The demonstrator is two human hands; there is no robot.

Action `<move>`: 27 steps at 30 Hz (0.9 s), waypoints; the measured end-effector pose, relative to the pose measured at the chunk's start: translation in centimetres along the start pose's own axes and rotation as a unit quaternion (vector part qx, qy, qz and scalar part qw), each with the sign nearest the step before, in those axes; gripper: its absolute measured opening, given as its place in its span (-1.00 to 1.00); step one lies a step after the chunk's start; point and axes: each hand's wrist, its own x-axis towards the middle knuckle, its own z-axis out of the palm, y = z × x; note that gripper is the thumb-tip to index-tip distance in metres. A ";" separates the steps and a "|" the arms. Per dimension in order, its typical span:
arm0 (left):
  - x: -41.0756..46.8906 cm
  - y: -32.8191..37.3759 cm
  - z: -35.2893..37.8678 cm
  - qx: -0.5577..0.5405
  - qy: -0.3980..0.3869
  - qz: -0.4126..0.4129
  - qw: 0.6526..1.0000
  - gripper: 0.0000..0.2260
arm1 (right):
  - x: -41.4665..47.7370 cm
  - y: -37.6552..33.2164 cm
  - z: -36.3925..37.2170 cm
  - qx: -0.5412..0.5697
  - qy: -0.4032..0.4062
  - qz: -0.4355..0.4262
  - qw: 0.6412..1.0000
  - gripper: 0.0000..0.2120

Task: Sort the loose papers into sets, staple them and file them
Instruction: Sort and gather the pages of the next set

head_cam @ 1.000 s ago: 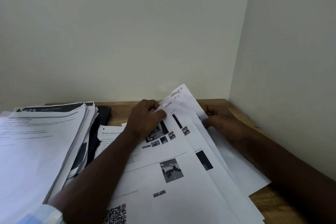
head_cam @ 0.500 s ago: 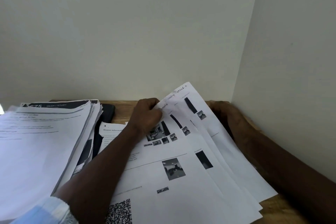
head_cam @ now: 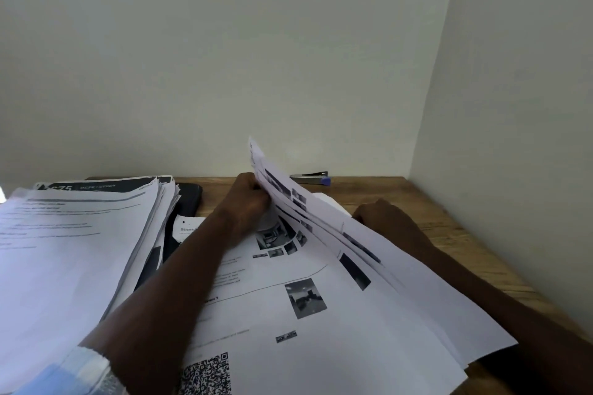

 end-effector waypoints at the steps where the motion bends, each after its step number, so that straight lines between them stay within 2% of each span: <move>1: 0.1 0.0 -0.1 -0.003 0.004 0.001 1.000 -0.74 | 0.0 -0.1 -0.1 0.021 -0.005 0.007 1.000 -0.76; 3: 0.2 -0.3 0.0 -0.005 0.002 0.009 1.000 -0.66 | -0.9 -0.1 -0.3 0.032 -0.007 0.022 0.999 -0.66; 4: 0.2 -0.4 -0.1 0.001 0.003 0.006 1.000 -0.68 | -1.5 -0.3 -0.5 0.022 -0.007 0.025 0.999 -0.60; 7: 0.2 -0.4 0.0 0.010 0.004 0.007 1.000 -0.69 | -2.5 -0.2 -0.9 0.024 -0.002 0.013 1.000 -0.74; 9: 0.1 -0.4 0.1 0.019 0.008 0.008 1.000 -0.67 | -2.5 -0.2 -1.2 0.049 -0.020 0.018 0.998 -0.64; 12: 0.1 -0.6 0.1 0.054 0.015 0.023 0.998 -0.67 | -2.6 -0.2 -1.4 0.123 -0.022 0.018 0.992 -0.86; 13: 0.1 -0.7 0.1 0.068 0.022 0.029 0.997 -0.66 | -2.6 0.0 -1.3 0.156 -0.015 0.018 0.988 -0.83; 16: 0.0 -0.7 0.1 0.111 0.040 0.048 0.992 -0.67 | -2.4 1.2 -0.9 0.304 0.018 -0.008 0.952 -0.88; 20: -0.5 0.2 0.2 0.205 0.062 0.066 0.975 -0.86 | -2.6 2.2 -1.8 0.508 0.010 -0.021 0.861 -0.76; 22: -0.6 0.4 0.4 0.231 0.072 0.070 0.968 -0.83 | -2.4 2.6 -2.0 0.543 -0.005 -0.015 0.839 -0.70; 27: -0.4 0.2 0.5 0.263 0.068 0.060 0.961 -0.82 | -2.3 2.6 -1.7 0.562 -0.033 -0.054 0.825 -0.73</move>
